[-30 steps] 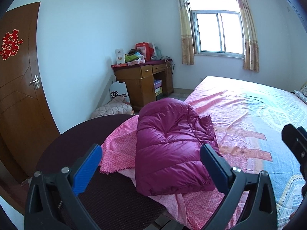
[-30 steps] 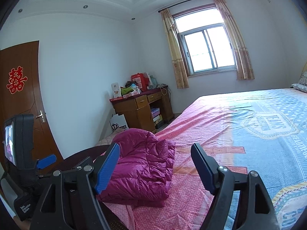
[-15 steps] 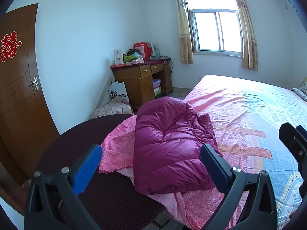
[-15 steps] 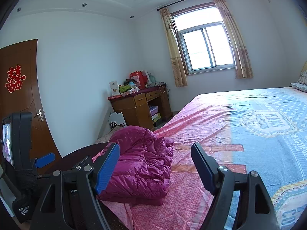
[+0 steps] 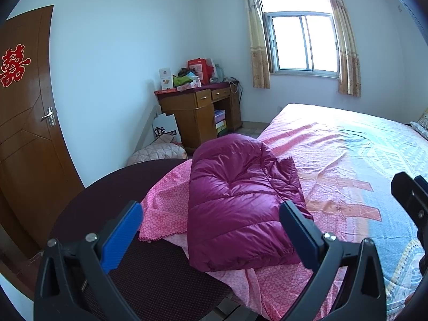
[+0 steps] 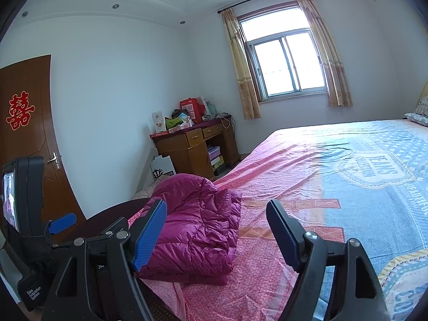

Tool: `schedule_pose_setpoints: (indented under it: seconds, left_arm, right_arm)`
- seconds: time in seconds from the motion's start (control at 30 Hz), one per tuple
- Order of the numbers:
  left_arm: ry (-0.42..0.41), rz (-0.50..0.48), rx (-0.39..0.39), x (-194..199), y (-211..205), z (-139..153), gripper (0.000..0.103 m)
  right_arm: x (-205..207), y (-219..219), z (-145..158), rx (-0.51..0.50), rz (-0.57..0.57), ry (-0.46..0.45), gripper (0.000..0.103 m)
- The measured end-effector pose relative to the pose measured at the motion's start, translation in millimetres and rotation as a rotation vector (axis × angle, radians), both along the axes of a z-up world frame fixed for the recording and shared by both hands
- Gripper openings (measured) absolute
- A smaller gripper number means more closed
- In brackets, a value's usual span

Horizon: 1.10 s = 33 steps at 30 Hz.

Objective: Fold large clothes

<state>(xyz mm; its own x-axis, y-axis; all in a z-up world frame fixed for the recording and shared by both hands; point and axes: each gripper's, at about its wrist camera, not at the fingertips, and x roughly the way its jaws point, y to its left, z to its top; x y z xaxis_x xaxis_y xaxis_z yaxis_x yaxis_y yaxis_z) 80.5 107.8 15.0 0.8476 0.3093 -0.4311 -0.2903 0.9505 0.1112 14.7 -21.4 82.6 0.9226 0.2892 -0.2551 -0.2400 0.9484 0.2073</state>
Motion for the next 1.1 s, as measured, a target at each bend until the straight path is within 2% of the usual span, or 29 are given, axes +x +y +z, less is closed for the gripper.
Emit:
schedule_pose_setpoints:
  seconds: [1.1]
  left_arm:
    - [-0.007,0.019,0.005,0.5,1.6,-1.2,0.103]
  right_arm:
    - [0.3,-5.3,-0.4,0.014,-0.006,0.010,0.078]
